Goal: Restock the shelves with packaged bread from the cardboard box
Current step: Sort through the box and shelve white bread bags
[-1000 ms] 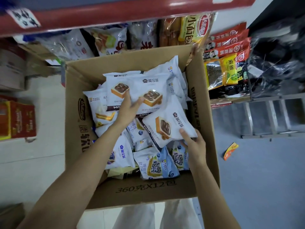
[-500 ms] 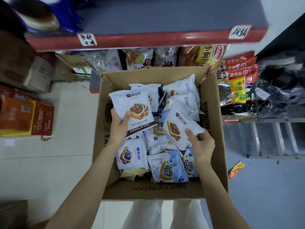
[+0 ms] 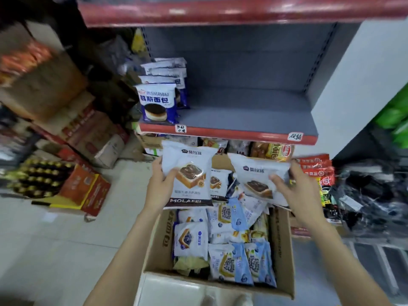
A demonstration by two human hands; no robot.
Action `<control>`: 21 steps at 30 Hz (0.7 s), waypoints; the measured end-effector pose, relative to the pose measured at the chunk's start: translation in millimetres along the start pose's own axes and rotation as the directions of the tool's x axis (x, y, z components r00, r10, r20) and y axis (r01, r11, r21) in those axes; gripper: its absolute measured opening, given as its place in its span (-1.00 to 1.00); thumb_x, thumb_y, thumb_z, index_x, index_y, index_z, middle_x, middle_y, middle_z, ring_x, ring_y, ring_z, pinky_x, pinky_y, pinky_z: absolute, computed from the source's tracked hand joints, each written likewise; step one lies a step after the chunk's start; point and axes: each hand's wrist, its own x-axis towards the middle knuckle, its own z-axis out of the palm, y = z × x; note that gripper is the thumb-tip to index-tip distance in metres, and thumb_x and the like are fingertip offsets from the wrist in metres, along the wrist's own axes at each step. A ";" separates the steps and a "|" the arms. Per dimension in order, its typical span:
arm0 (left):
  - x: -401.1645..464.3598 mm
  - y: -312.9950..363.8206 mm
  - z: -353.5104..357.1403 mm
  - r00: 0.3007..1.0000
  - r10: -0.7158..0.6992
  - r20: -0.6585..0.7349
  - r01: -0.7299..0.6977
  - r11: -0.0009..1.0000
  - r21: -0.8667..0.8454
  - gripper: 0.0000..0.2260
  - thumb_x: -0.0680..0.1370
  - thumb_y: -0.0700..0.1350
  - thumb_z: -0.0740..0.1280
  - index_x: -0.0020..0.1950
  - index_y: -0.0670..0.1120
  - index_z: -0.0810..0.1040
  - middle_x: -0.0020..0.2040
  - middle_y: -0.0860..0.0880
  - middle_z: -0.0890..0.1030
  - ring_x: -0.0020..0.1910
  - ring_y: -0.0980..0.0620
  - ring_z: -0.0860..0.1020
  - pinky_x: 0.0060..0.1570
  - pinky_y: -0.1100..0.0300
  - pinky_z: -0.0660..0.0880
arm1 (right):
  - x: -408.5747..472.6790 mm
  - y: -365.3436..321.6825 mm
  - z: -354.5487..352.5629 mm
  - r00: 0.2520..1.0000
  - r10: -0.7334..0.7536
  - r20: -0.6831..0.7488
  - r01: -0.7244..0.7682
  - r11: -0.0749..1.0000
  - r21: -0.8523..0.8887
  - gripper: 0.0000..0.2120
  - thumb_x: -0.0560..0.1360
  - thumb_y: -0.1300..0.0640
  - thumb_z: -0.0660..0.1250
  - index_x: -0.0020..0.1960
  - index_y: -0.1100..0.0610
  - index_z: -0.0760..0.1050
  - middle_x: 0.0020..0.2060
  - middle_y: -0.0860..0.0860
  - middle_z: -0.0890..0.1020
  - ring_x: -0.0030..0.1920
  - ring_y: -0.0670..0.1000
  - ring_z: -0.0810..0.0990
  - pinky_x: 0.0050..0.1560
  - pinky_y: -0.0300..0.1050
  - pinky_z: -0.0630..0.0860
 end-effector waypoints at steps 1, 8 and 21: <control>-1.7 13.6 -5.1 0.999 0.028 -0.023 -0.028 1.000 -0.008 -0.69 0.60 -0.09 0.23 0.32 0.01 0.28 0.02 0.21 0.49 -0.06 0.25 0.49 -0.13 0.31 0.36 | 7.8 -11.0 -11.8 1.000 -0.030 -0.009 0.031 0.999 0.031 -0.75 0.47 -0.02 0.36 -0.12 0.09 0.34 -0.47 -0.05 0.40 -0.46 0.00 0.46 -0.47 -0.10 0.28; 1.1 106.7 -47.0 0.968 0.215 -0.128 -0.225 0.972 -0.069 -0.87 0.58 0.04 0.26 0.10 0.09 0.43 -0.01 0.22 0.54 -0.05 0.33 0.50 -0.13 0.48 0.38 | 55.8 -96.9 -79.6 0.976 -0.173 -0.132 0.199 0.954 0.224 -0.65 0.48 -0.06 0.35 0.18 -0.01 0.35 -0.20 0.06 0.66 -0.21 0.11 0.62 -0.15 0.16 0.55; 136.1 273.2 -98.5 0.731 0.548 -0.407 -0.671 0.688 -0.278 -0.86 0.62 -0.03 0.21 0.17 0.03 0.41 0.04 0.12 0.58 0.00 0.26 0.57 -0.03 0.34 0.51 | 202.5 -233.3 -131.7 0.884 -0.174 -0.434 0.436 0.639 0.633 -0.89 0.57 0.09 0.25 -0.02 -0.11 0.35 -0.07 -0.03 0.65 -0.13 -0.13 0.61 -0.07 -0.20 0.53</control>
